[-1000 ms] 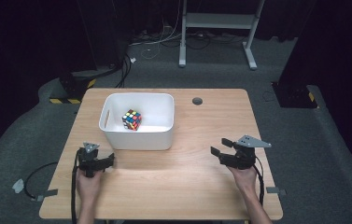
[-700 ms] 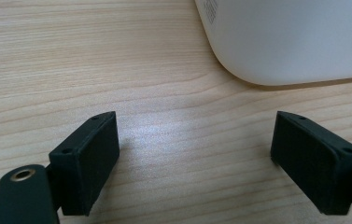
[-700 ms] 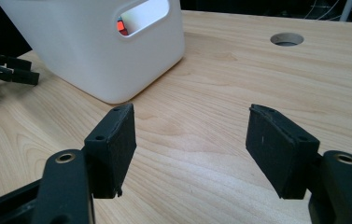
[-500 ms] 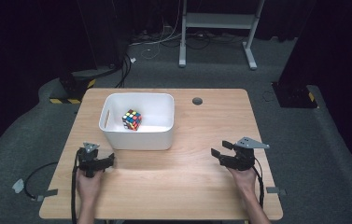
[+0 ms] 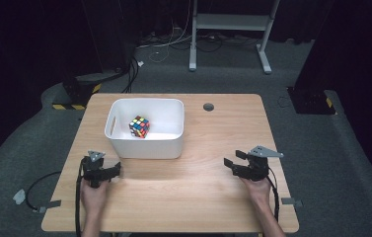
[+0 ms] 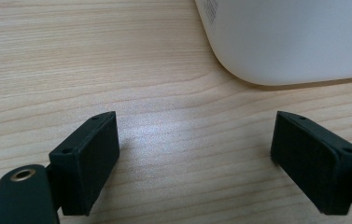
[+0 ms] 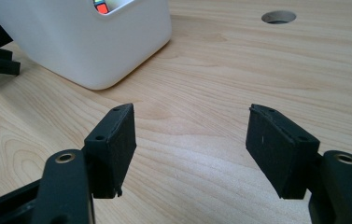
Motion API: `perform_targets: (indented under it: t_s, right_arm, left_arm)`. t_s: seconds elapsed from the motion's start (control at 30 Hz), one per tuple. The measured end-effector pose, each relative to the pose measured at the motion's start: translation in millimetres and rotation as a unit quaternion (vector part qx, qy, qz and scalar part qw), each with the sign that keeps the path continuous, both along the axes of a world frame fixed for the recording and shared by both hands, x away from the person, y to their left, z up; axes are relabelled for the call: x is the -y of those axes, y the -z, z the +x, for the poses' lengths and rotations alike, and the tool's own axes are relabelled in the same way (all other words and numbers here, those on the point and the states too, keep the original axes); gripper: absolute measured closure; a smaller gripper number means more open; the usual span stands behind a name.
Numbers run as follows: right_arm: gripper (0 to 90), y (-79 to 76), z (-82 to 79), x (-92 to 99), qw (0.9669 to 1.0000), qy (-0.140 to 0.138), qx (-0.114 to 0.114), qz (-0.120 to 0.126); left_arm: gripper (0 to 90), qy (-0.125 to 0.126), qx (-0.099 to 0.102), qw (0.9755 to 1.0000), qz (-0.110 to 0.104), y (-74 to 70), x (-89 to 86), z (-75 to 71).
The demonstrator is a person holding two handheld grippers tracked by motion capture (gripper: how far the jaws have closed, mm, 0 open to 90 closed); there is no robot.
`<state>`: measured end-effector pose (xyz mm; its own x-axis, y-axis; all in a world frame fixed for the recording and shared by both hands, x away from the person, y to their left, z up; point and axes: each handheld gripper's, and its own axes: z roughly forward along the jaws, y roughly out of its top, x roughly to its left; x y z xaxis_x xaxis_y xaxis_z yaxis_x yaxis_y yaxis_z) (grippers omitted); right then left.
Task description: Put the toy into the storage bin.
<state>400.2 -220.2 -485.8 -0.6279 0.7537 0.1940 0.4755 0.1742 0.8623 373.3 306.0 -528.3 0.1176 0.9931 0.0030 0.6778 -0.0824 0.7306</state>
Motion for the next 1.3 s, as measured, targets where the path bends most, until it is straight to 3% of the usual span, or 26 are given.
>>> perform_targets:
  t_s: [0.43, 0.8, 1.3]
  right_arm:
    - [33.4, 9.9, 8.9, 0.3, 0.9998, 0.012, -0.016, -0.002]
    - [34.1, 17.7, 16.1, -1.0, 0.9987, 0.031, -0.019, -0.037]
    - [34.0, 29.5, 25.1, -0.2, 0.9957, 0.051, -0.04, -0.066]
  left_arm:
    - [15.5, 0.0, 0.0, 1.0, 0.0, 0.0, 0.0, 0.0]
    - [15.5, 0.0, 0.0, 1.0, 0.0, 0.0, 0.0, 0.0]
    - [15.5, 0.0, 0.0, 1.0, 0.0, 0.0, 0.0, 0.0]
